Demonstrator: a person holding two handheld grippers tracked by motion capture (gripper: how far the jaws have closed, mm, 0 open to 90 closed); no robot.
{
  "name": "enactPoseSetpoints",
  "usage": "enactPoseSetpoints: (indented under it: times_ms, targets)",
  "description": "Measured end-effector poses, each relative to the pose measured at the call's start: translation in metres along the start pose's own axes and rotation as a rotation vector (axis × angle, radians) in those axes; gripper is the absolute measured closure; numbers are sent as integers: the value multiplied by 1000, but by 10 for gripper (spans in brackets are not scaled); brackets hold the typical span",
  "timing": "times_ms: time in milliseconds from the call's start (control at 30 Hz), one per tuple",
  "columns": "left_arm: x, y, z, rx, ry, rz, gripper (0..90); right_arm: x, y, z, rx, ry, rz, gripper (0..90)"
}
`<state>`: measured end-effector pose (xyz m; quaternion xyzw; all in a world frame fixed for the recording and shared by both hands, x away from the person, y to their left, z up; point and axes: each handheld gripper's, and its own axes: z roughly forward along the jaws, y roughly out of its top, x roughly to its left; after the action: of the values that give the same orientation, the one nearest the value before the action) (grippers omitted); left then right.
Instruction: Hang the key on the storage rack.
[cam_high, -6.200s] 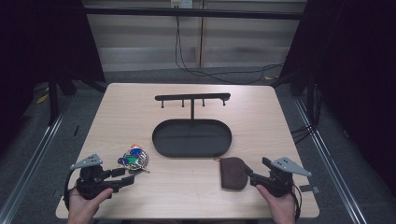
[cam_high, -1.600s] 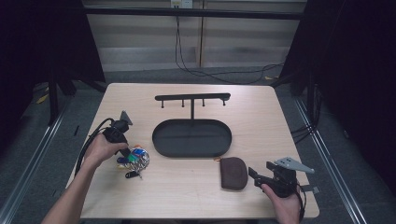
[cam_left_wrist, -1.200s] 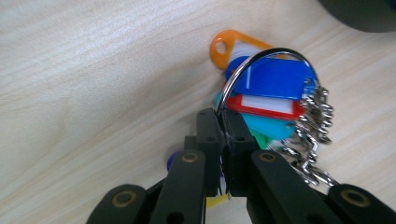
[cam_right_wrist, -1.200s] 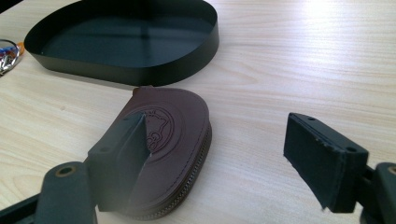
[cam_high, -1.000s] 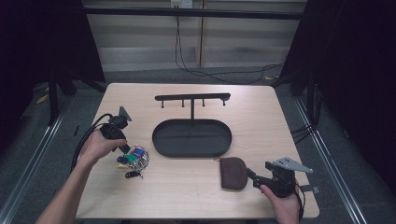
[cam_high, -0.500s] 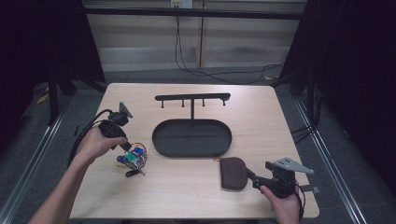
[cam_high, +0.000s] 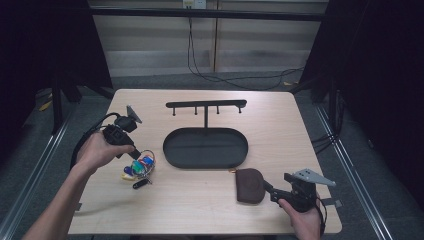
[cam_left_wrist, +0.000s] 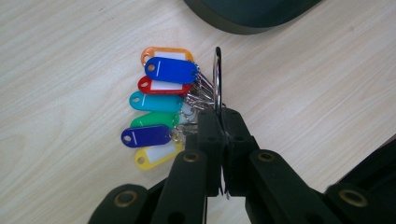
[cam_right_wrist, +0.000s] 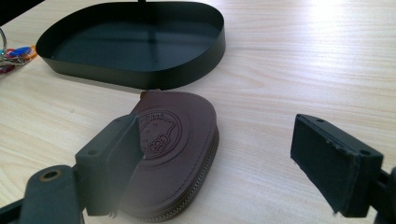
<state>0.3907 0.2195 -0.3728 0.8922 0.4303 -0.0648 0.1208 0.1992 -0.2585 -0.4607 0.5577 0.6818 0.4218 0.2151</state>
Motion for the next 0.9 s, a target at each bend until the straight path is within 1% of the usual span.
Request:
enactPoseSetpoints:
  times_ms: [33,100,200,267,300,333,367,400,467,500,533,567,600,633,667,733,767,800,833,867,900]
  targets:
    - [-1,-1,-2,-3,-2,-6,883,0,0,0,0,0,0,165]
    - [-2,-2,-8,-8,11,-2,883,0,0,1,1,0,0,165]
    - [-4,-2,-11,-16,16,4,883,0,0,1,3,0,1,165]
    - [-6,-3,-14,-17,19,20,883,1,0,1,0,-2,-1,165]
    - [-7,-3,-15,-16,23,19,883,0,0,1,1,-2,0,165]
    - [-8,-3,-16,-16,26,27,883,0,0,1,1,-2,0,165]
    - [-9,-4,-18,-22,31,30,884,0,0,0,1,-4,-1,165]
    - [-10,-4,-22,-30,27,36,884,0,0,0,0,-5,0,165]
    - [-10,-4,-24,-26,33,40,884,0,0,1,1,-4,1,165]
    - [-10,-4,-28,-36,43,30,884,0,0,1,4,-4,3,165]
    - [-10,-3,-33,-40,43,25,884,0,0,1,4,-3,1,165]
    - [-10,-3,-33,-40,43,25,884,0,0,2,4,-3,1,165]
    - [-9,-2,-39,-46,49,16,884,0,0,2,5,-2,0,165]
    - [-9,-2,-39,-46,49,16,884,1,0,2,5,-2,-3,165]
    - [-11,-2,-44,-47,54,32,884,1,0,1,3,-2,-6,165]
    - [-13,-1,-45,-48,52,38,884,1,0,1,2,0,-4,164]
    - [-15,0,-49,-51,52,55,884,1,0,2,5,0,-2,164]
    - [-15,0,-49,-51,52,55,884,1,0,2,5,0,-2,164]
    - [-16,0,-51,-55,47,64,884,0,1,2,4,2,0,162]
    - [-19,0,-55,-60,53,77,884,1,1,2,2,1,-1,160]
    - [-20,1,-57,-57,48,81,884,0,1,2,3,2,-1,160]
